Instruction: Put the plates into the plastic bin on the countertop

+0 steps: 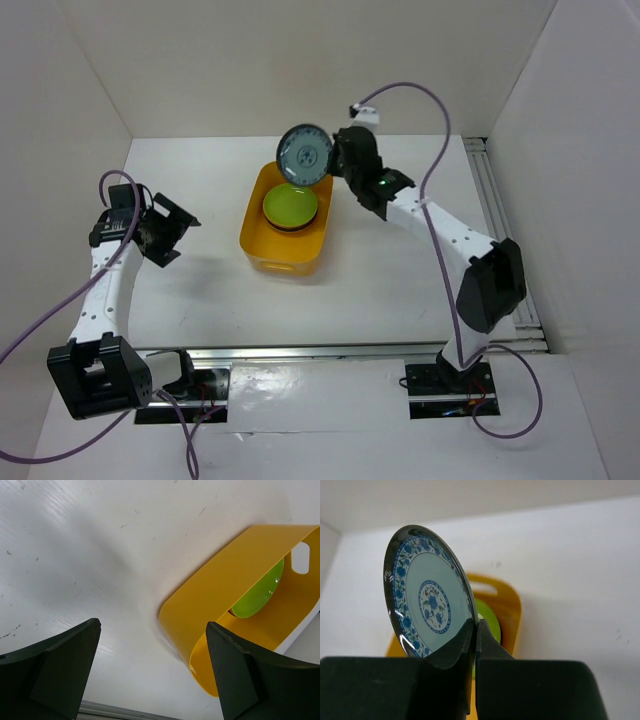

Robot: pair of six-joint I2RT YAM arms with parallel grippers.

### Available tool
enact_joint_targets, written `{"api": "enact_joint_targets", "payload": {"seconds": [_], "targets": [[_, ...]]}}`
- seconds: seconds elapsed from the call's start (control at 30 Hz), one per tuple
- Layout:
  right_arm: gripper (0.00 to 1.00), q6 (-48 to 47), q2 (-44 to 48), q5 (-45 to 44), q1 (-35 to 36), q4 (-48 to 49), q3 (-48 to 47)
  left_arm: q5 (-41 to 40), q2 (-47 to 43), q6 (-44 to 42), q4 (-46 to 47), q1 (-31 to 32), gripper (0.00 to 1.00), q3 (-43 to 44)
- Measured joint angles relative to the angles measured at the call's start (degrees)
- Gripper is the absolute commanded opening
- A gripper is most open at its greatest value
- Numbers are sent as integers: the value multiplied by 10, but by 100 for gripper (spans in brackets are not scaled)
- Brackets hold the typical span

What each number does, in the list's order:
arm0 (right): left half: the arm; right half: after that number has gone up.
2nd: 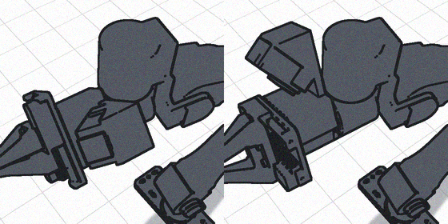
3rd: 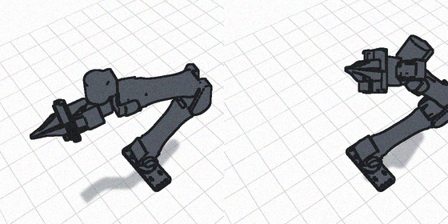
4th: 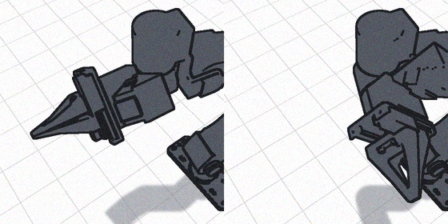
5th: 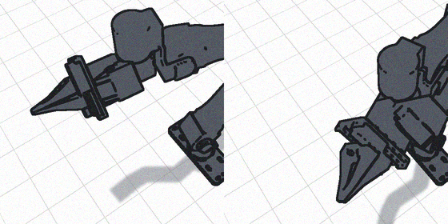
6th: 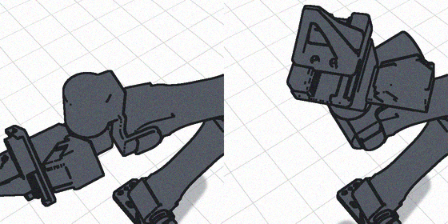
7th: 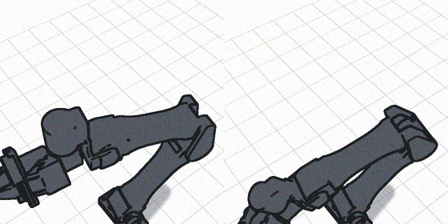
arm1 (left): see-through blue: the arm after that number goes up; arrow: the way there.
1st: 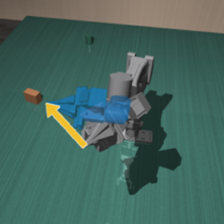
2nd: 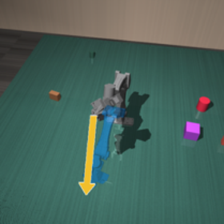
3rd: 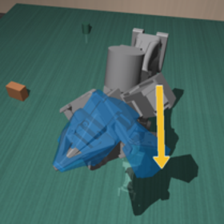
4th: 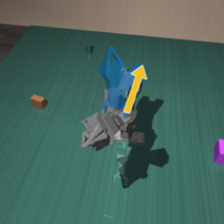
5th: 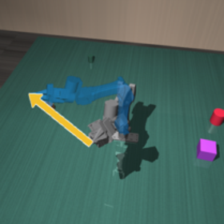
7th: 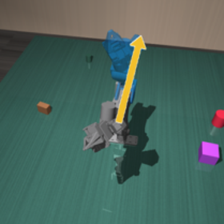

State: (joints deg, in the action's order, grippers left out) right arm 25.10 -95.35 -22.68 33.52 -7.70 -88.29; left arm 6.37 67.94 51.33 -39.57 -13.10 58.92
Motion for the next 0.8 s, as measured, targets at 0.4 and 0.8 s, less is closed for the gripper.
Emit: {"api": "enact_joint_targets", "payload": {"seconds": [0.4,0.8], "targets": [[0,-55,-126,42,56,-43,6,15,-13,1,0,0,100,-4],[26,-62,-185,43,45,-39,-31,34,-18,0,2,0,100,-15]]}}
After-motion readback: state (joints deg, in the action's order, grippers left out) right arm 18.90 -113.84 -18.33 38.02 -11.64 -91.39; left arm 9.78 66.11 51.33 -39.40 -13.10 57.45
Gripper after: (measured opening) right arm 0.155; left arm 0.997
